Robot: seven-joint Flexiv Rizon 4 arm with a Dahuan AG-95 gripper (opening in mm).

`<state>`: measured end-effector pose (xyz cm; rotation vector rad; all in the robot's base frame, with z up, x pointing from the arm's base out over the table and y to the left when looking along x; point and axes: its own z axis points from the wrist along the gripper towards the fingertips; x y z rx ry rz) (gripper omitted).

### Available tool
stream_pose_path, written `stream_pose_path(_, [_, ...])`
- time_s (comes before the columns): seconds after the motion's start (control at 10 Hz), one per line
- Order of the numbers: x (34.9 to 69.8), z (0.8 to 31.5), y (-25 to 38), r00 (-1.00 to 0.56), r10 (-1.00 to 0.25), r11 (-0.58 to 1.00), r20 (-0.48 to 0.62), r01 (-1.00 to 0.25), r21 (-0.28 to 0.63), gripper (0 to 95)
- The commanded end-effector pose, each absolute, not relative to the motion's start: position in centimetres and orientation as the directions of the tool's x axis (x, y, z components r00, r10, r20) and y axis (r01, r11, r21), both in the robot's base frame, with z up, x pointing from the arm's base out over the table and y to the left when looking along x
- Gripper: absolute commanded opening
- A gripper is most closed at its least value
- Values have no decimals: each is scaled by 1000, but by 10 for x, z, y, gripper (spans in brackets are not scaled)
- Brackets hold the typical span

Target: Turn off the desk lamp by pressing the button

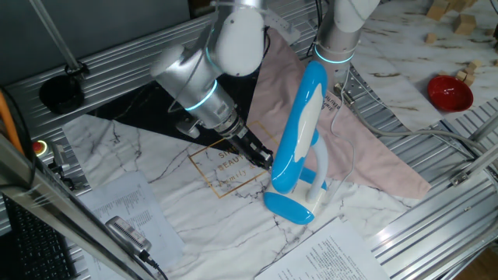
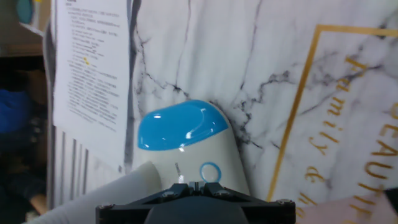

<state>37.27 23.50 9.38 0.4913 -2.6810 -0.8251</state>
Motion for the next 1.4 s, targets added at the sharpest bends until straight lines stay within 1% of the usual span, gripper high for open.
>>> stream_pose_path(0.1, [391, 101, 213, -886, -437, 802, 157, -306, 513, 0])
stream_pose_path(0.4, [414, 110, 196, -879, -457, 815, 136, -352, 461, 0])
stream_pose_path(0.6, [434, 116, 186, -881, -455, 852, 128, -389, 350, 0])
stream_pose_path(0.9, [452, 128, 171, -901, -428, 884, 66, -402, 241, 0])
stream_pose_path(1.0, [456, 131, 168, -907, -415, 898, 67, -396, 193, 0])
stream_pose_path(1.4, [465, 135, 169, -946, -306, 946, 103, -290, 145, 0])
